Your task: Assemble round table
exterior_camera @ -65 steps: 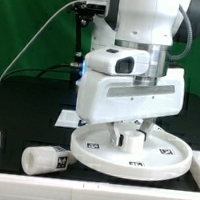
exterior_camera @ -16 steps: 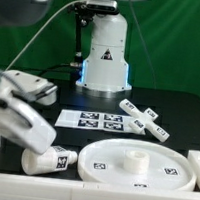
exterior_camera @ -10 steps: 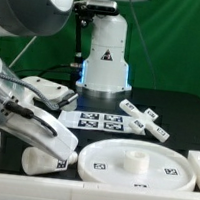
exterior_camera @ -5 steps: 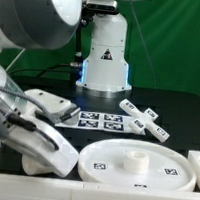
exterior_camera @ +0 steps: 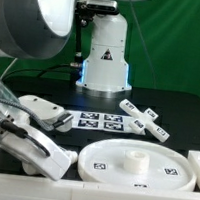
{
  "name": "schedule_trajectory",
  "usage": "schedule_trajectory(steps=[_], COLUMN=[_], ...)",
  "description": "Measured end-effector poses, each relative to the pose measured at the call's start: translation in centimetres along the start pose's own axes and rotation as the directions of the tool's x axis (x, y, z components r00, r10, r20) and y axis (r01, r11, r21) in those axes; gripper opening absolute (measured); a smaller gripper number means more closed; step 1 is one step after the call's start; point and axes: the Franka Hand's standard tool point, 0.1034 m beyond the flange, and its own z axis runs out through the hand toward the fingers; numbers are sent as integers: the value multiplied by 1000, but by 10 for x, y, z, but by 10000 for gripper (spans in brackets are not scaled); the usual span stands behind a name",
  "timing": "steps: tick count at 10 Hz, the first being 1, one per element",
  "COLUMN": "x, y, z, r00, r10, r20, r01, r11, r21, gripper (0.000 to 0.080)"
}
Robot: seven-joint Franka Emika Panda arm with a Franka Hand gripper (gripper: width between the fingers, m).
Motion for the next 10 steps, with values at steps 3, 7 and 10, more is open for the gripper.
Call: schedule_trajectory(steps=[3,7,10], x=[0,-39,-94], y=[0,-36,-59], z=[0,-47,-37], r00=[1000,991,939], r10=[0,-53,-59], r20=[0,-126,-338], r01=[0,55,65], r11=[1000,998,998], r21=[0,14,7], gripper=[404,404,406])
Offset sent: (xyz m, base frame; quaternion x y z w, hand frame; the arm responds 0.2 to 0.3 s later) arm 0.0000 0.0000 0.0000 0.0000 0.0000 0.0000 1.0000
